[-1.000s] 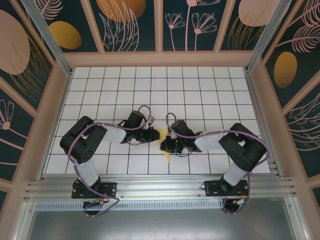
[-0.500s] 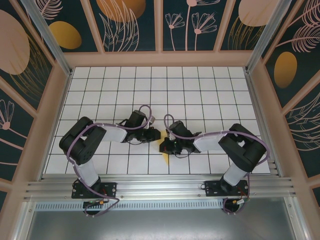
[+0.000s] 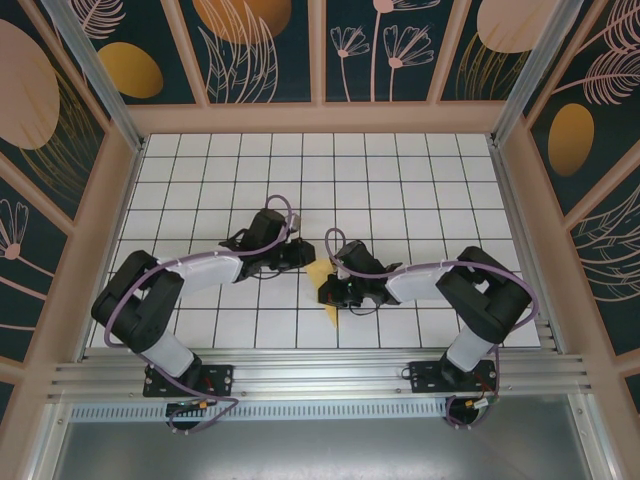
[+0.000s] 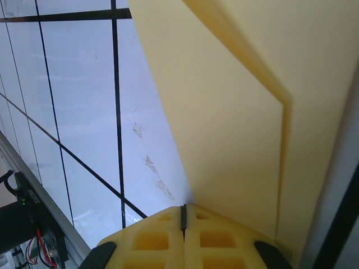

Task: Fold a paper plane with a square sheet of paper (pick it up from the middle)
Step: Fold the wing for the fifth time at the center of the table.

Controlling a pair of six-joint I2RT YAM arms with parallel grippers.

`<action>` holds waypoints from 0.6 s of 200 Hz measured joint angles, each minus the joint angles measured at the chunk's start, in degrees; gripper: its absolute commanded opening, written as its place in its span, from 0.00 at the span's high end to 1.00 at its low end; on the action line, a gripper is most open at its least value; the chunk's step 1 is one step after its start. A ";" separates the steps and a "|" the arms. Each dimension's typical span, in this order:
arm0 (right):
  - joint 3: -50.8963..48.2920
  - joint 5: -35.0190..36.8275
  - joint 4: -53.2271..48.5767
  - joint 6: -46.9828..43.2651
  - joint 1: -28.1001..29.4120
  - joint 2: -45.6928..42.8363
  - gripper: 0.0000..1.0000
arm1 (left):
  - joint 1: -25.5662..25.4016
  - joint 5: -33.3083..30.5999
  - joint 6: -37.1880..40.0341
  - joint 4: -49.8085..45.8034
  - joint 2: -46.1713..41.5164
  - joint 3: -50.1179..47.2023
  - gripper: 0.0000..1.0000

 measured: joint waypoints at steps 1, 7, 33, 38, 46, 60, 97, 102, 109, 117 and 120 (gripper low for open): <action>0.00 0.00 0.00 0.00 0.00 0.00 0.98 | -0.04 0.11 0.09 0.00 0.09 0.00 0.87; -0.02 0.04 0.13 0.00 0.00 0.00 0.98 | -0.15 0.33 -0.22 0.00 0.55 0.02 0.88; -0.63 0.17 1.44 0.09 -0.07 0.00 0.98 | -1.14 0.81 -0.94 -0.11 3.13 0.22 0.94; -0.79 0.17 1.73 0.09 -0.07 -0.02 0.98 | -1.49 0.76 -1.05 -0.17 3.76 0.42 0.95; -0.98 0.17 2.12 0.22 -0.07 -0.02 0.98 | -1.99 0.63 -1.27 -0.42 4.70 0.85 0.95; -1.20 0.17 2.69 0.26 -0.07 -0.02 0.98 | -2.78 0.22 -1.38 -0.79 6.40 1.84 0.96; -1.42 0.17 3.21 0.26 -0.07 -0.02 0.97 | -3.72 -0.96 -1.38 -1.40 11.02 3.45 0.99; -1.42 0.20 3.21 0.28 -0.07 -0.02 0.97 | -3.69 -0.87 -1.36 -1.44 11.15 3.61 0.99; -1.42 0.24 3.26 0.26 -0.07 -0.02 0.97 | -3.69 -1.05 -1.36 -1.57 11.15 3.72 0.99; -1.42 0.33 3.26 0.28 -0.07 -0.04 0.96 | -3.74 -1.38 -1.36 -1.55 11.28 3.74 1.00; -1.42 0.33 3.28 0.31 -0.07 -0.04 0.96 | -3.74 -1.40 -1.33 -1.55 11.30 3.76 1.00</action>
